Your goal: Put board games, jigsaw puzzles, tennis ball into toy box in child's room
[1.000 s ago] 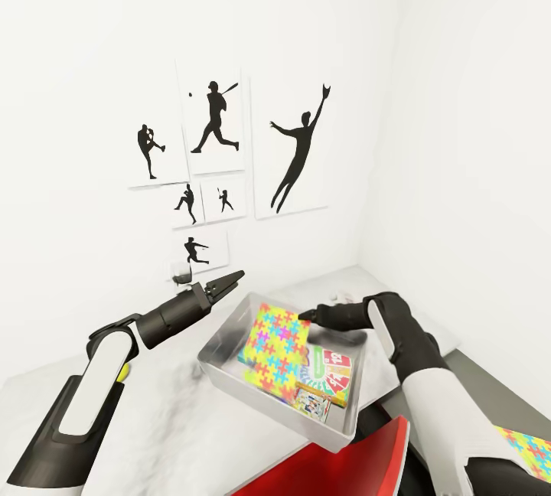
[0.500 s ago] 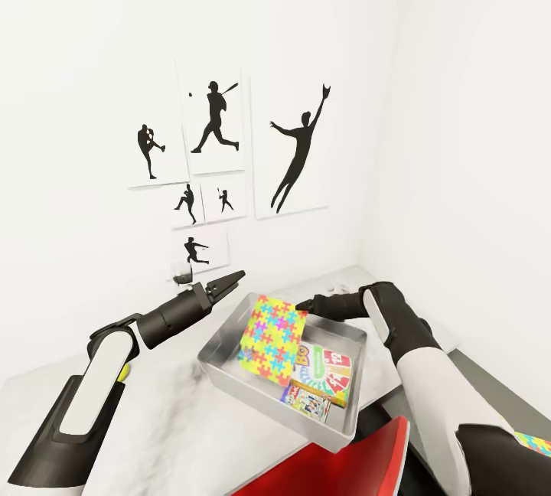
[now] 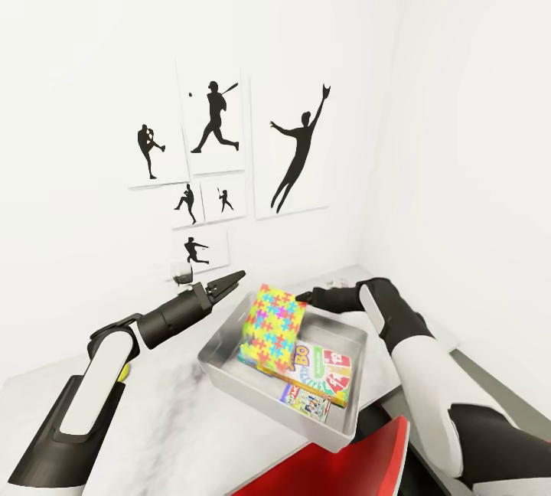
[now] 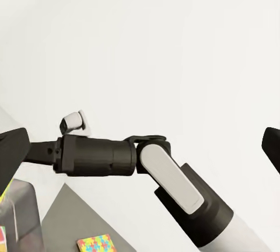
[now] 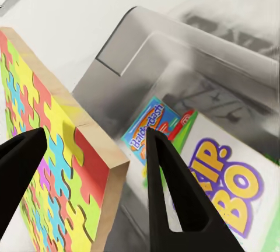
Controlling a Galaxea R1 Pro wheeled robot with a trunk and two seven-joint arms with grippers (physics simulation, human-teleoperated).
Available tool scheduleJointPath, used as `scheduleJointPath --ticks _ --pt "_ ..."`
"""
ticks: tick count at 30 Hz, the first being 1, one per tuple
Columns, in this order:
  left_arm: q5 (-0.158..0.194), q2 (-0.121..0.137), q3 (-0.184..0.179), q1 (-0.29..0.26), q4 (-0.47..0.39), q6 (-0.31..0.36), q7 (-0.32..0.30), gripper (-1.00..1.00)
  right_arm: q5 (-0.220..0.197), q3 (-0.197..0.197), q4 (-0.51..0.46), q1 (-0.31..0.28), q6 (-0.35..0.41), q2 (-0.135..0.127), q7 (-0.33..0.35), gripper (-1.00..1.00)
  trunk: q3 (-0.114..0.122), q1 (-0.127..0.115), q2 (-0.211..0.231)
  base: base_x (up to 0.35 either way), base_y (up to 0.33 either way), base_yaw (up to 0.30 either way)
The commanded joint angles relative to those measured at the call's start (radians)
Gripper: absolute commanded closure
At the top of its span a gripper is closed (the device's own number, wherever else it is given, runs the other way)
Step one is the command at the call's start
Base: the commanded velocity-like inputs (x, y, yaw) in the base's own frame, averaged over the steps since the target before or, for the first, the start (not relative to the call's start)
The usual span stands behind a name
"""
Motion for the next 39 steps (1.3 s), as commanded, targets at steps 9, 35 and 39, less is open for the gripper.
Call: scheduleJointPath --ticks 9,35,39 --pt "0.002 0.001 0.000 -0.001 -0.001 0.004 -0.001 -1.00 -0.013 -0.057 0.037 0.006 -0.120 0.016 -0.031 1.00 -0.002 0.001 -0.002 0.000 0.000 0.000" --pt "-0.002 0.001 -0.001 -0.003 -0.002 0.005 0.002 -1.00 -0.022 -0.172 0.100 0.005 -0.159 0.026 -0.173 1.00 -0.002 0.001 -0.002 0.000 0.000 0.000" --pt "-0.003 0.001 -0.001 -0.004 -0.002 0.006 0.002 -1.00 -0.022 -0.173 0.101 0.006 -0.158 0.027 -0.175 1.00 -0.002 0.001 -0.002 0.000 0.000 0.000"
